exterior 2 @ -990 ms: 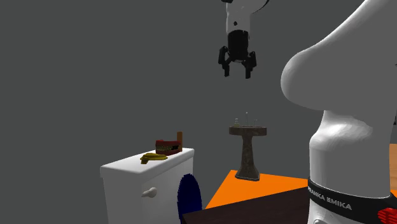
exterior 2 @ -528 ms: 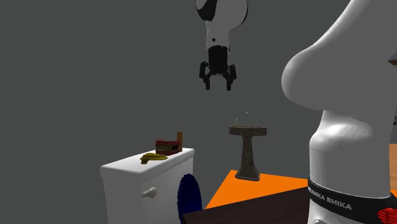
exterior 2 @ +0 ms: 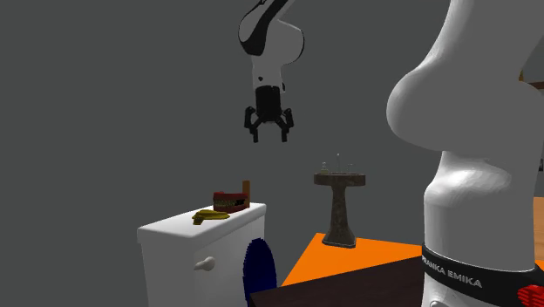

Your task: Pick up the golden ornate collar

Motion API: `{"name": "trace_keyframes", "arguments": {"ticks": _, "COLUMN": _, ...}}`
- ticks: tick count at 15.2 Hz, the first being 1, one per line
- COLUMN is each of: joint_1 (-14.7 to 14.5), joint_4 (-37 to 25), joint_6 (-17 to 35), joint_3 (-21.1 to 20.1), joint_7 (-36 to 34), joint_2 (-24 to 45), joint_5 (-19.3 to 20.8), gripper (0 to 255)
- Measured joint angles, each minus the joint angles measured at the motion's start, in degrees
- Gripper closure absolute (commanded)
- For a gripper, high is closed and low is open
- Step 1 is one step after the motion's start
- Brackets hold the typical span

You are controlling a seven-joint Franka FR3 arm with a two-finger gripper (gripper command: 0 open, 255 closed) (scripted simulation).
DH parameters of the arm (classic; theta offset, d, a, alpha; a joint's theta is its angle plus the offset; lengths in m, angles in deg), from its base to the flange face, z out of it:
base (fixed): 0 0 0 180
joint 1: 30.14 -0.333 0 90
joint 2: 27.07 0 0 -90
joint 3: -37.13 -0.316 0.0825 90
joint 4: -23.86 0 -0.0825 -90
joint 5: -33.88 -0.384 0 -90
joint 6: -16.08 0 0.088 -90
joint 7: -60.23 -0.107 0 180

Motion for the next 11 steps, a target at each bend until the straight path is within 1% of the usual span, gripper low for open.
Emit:
{"name": "trace_keyframes", "arguments": {"ticks": 4, "joint_1": -0.37, "joint_4": -5.01, "joint_6": 2.57, "joint_3": -2.32, "joint_7": -3.56, "joint_2": 8.76, "joint_5": 2.56, "gripper": 0}}
{"name": "trace_keyframes", "arguments": {"ticks": 6, "joint_1": -0.88, "joint_4": -8.72, "joint_6": 3.32, "joint_3": -3.49, "joint_7": -5.90, "joint_2": 13.94, "joint_5": 4.37, "gripper": 0}}
{"name": "trace_keyframes", "arguments": {"ticks": 11, "joint_1": -2.92, "joint_4": -16.84, "joint_6": 4.13, "joint_3": -5.05, "joint_7": -10.83, "joint_2": 24.98, "joint_5": 8.86, "gripper": 0}}
